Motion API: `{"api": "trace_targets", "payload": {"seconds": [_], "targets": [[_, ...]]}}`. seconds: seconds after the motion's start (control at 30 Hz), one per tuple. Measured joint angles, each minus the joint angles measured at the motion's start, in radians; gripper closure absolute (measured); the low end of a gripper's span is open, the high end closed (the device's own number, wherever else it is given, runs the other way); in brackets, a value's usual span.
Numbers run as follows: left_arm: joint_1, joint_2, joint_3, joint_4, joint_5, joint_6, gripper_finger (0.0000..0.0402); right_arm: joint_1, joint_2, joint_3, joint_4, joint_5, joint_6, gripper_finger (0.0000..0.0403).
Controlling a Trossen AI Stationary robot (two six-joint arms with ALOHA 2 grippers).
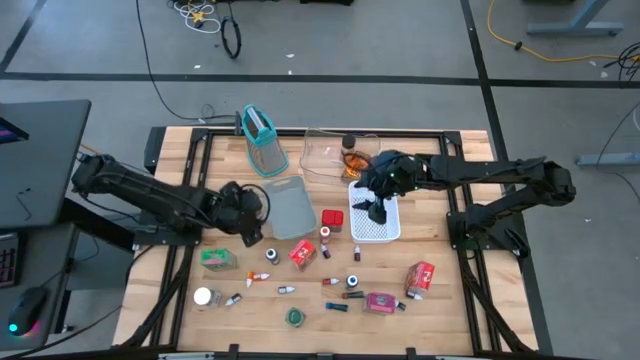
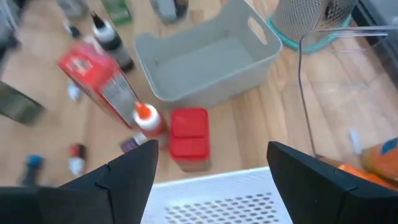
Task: Pick & Place Kitchen Items
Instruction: Put the gold seasoning bottle into the transparent bin
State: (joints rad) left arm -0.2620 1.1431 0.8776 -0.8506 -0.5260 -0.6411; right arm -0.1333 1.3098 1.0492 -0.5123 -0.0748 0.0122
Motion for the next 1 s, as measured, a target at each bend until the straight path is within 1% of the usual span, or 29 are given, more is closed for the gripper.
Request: {"api": "trace_targets", "payload": {"seconds": [0.03,0.1,0.17,0.27,0.4,0.53,0.7,0.73,0.83,1.0], "targets": [[0.007,0.0,0.034,-0.024,-0.025,0.009,0.0112,0.0,0.0,-0.021,0.014,0.005,-0.013,0.0092],[0.03,0.0,0.102,-0.017,-0.073,0.039,0.0112,0.0,0.0,-0.068,0.06,0.007,-0.021,0.0092],[0.068,0.001,0.163,0.029,-0.079,0.101,0.0112,-0.001,0.0,-0.09,0.073,0.008,-0.041,0.0091],[0.131,0.017,0.216,0.173,-0.04,0.248,0.0111,-0.014,0.0,-0.096,0.081,0.008,-0.099,0.0091],[0.227,0.058,0.228,0.432,0.032,0.453,0.0111,-0.03,0.0,-0.097,0.095,0.046,-0.1,0.0091],[0.326,0.154,0.228,0.619,0.114,0.562,0.0111,-0.034,0.0,-0.097,0.091,0.101,-0.098,0.0091],[0.453,0.307,0.228,0.82,0.178,0.622,0.011,-0.034,0.0,-0.097,0.076,0.148,-0.103,0.0091],[0.483,0.336,0.229,0.839,0.197,0.623,0.011,-0.034,0.0,-0.097,0.076,0.15,-0.114,0.0091],[0.568,0.427,0.271,0.806,0.237,0.614,0.011,-0.034,0.0,-0.097,0.076,0.178,-0.127,0.0091],[0.669,0.577,0.385,0.637,0.228,0.655,0.011,-0.034,0.0,-0.097,0.077,0.244,-0.13,0.0092]]}}
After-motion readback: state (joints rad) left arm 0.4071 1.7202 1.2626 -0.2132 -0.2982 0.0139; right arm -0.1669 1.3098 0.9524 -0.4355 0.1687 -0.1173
